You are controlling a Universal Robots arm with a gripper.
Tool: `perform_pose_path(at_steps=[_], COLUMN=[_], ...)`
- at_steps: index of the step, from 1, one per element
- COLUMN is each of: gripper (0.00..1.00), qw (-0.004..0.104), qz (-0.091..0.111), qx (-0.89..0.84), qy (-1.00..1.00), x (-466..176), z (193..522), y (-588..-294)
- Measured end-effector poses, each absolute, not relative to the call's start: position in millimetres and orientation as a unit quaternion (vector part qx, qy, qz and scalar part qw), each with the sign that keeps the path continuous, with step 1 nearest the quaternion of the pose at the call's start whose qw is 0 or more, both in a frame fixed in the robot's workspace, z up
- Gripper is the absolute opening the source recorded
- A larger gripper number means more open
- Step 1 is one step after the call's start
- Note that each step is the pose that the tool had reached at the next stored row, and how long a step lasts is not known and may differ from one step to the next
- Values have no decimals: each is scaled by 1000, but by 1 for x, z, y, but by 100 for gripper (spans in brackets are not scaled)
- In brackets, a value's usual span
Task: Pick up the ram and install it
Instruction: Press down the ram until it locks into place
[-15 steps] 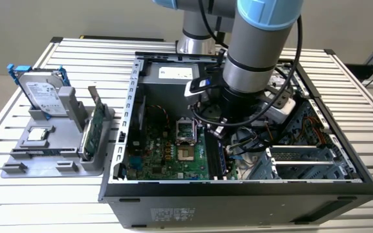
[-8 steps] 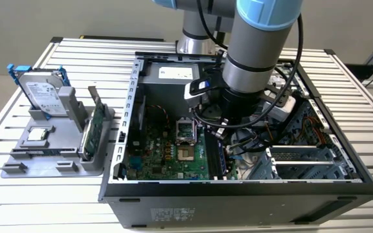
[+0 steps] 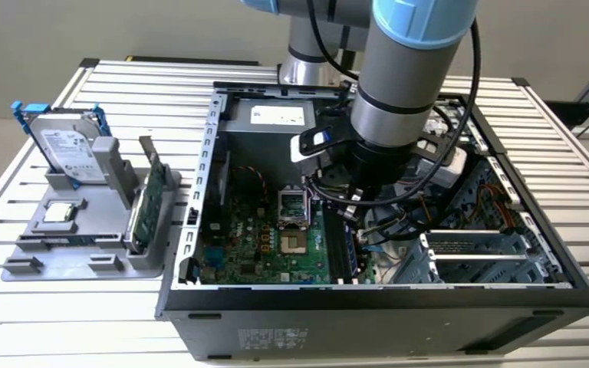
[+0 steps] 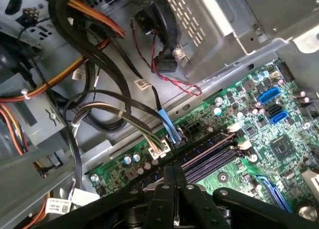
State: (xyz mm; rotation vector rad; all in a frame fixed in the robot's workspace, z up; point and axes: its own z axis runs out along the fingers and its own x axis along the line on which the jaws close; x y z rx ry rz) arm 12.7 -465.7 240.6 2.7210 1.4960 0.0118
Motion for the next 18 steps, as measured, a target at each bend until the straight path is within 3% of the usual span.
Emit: perform_pose_path(at_steps=[18], gripper=[0], qw=[15], qz=[7], qx=[813], qy=[582], x=[12], z=[240], y=[-466])
